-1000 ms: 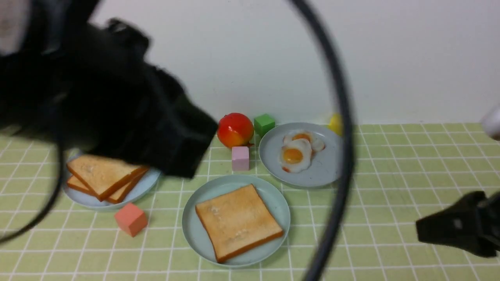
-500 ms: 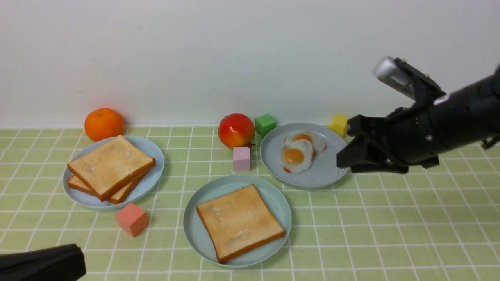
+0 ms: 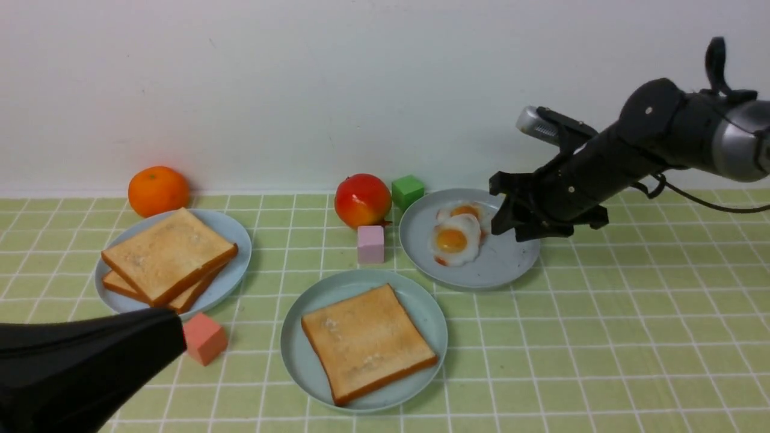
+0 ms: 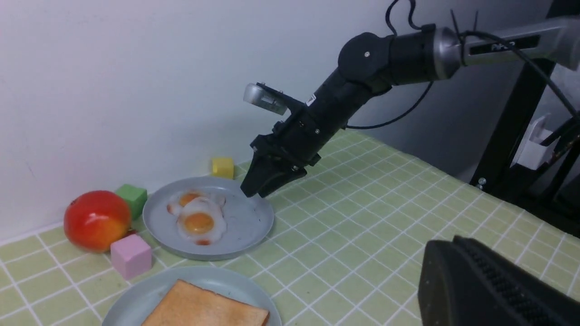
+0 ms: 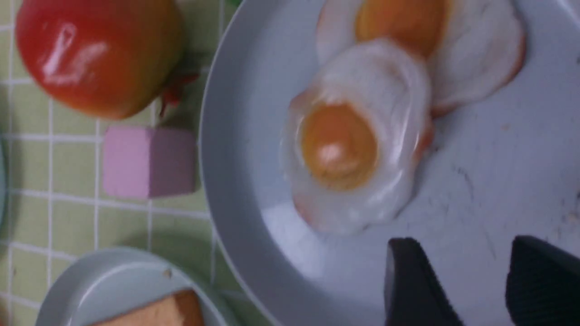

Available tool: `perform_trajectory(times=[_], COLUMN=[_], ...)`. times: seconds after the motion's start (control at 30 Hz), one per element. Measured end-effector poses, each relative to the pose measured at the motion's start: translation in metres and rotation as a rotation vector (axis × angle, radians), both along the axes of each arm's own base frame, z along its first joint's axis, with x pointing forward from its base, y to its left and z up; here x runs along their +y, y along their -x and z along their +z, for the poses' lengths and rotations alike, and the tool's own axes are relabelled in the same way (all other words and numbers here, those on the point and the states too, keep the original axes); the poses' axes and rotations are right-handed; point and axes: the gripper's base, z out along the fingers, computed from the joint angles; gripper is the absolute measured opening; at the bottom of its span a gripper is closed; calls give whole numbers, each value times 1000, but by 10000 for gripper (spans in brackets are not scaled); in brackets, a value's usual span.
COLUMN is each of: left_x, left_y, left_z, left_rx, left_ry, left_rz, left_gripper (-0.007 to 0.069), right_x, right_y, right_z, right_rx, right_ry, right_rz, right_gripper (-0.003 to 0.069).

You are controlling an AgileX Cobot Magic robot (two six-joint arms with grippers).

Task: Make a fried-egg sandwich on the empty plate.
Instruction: Use the right arm to grab a fried egg

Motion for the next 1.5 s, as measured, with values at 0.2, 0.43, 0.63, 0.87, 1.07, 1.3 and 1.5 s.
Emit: perform_trajectory(times=[0.2, 0.43, 0.63, 0.87, 1.07, 1.3, 1.5], left_x=[-9, -12, -13, -13, -13, -13, -13], left_y=[-9, -12, -13, -13, -13, -13, -13], left_z=[-6, -6, -3, -2, -1, -1, -1], left_rx=[36, 28, 9, -3, -4, -4, -4], left_ry=[-32, -24, -3, 9, 10, 10, 10], left_rz=[1, 3, 5, 7, 7, 7, 7], left_gripper=[-13, -13, -13, -13, -13, -11, -8], right_x=[4, 9, 11, 13, 13, 29, 30], right_y=[-31, -48, -49, -47, -50, -53, -58], right_z=[-25, -40, -42, -37, -7, -12, -27], right_rx=[10, 24, 34, 61, -24, -121, -124], right_ry=[-21, -63, -95, -94, -49, -1, 11], right_rz=[3, 3, -5, 30, 85, 146, 140], right_gripper=[356, 358, 358, 358, 358, 358, 358])
